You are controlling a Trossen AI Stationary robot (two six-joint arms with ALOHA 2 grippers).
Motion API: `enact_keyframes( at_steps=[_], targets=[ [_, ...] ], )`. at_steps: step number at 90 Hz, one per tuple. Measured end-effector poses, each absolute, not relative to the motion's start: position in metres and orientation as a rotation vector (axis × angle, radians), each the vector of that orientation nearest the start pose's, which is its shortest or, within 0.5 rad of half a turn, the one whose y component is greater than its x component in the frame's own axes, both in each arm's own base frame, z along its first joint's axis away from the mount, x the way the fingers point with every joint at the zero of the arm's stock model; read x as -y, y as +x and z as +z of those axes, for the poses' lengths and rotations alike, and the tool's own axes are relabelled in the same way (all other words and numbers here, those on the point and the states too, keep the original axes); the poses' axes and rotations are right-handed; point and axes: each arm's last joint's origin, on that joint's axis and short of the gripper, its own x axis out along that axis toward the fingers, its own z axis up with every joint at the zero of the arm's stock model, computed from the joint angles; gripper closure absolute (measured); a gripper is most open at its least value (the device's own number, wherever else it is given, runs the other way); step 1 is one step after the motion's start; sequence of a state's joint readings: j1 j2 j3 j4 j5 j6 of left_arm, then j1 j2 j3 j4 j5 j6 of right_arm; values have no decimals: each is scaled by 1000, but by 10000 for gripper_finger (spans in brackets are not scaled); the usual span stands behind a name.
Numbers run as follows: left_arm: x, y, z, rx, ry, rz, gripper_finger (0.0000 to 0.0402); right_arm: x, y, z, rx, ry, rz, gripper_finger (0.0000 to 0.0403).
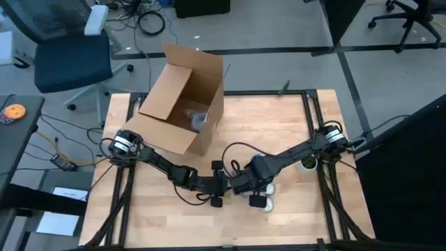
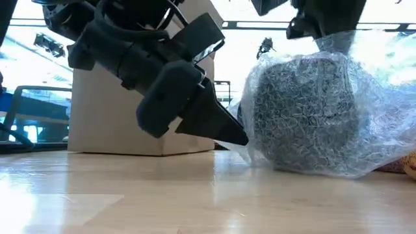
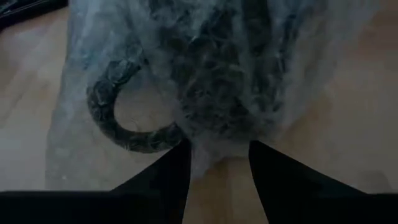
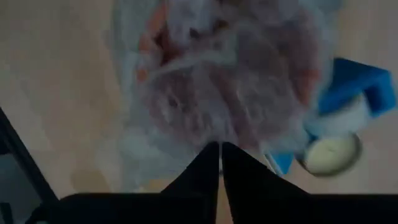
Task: Wrap mug
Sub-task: Wrap the mug with the bubble wrap
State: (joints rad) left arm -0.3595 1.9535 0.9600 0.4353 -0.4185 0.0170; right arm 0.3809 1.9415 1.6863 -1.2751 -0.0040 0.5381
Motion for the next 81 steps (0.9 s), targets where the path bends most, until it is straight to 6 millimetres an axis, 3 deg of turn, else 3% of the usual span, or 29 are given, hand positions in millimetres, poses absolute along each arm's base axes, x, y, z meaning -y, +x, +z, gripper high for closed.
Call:
enact_keyframes(
  at_steps=[17, 31, 48, 66, 81],
  targets=[
    [120, 365, 128, -496, 221, 66, 254, -139, 358, 220, -1427, 236, -9, 403],
    [102, 370, 129, -485, 279, 97, 254, -132, 371, 208, -1303, 377, -40, 403],
    [90, 370, 131, -525, 307, 118, 254, -125, 379, 221, -1242, 354, -103, 403],
    [88, 364, 160, -513, 386, 118, 254, -122, 374, 252, -1314, 259, -154, 403],
    [86, 352, 188, -514, 396, 129, 254, -134, 374, 271, -1264, 229, -90, 403]
  ],
)
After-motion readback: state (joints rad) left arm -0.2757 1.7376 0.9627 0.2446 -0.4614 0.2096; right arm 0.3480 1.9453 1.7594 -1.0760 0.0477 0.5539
